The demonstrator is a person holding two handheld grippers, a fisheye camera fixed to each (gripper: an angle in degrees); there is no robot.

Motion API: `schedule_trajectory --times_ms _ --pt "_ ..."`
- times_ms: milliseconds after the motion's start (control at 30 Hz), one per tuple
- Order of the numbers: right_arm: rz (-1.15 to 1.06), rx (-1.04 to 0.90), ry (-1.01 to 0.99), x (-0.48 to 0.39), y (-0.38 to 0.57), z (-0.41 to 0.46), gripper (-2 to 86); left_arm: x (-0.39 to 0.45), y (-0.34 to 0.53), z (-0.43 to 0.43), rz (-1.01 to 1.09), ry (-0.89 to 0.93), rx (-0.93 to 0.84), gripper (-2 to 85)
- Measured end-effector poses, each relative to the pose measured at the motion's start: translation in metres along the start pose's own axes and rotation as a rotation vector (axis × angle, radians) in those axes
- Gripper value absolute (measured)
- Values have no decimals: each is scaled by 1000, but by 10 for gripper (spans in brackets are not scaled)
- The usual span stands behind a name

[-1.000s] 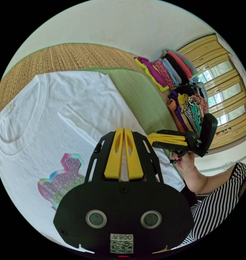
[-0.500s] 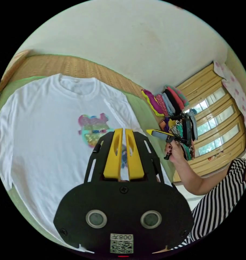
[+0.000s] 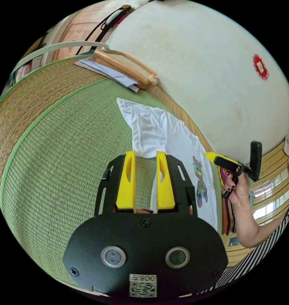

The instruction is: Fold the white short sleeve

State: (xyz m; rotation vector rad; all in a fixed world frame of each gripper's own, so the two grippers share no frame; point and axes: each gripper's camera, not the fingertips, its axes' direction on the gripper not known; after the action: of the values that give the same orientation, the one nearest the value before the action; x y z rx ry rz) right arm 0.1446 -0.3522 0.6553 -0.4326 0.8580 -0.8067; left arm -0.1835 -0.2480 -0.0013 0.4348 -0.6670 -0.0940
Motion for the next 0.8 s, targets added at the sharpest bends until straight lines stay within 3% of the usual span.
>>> schedule_trajectory --times_ms 200,467,733,800 --pt "-174 -84 80 -56 -119 91 86 -13 -15 -28 22 93 -40 75" --pt "-245 -256 200 -95 -188 207 85 -41 -20 -66 -43 239 -50 40" --pt "-224 -209 289 -90 -200 225 39 -42 -20 -105 20 275 -81 24" --pt "-213 -215 234 -78 -205 223 26 -40 -20 -114 42 268 -73 23"
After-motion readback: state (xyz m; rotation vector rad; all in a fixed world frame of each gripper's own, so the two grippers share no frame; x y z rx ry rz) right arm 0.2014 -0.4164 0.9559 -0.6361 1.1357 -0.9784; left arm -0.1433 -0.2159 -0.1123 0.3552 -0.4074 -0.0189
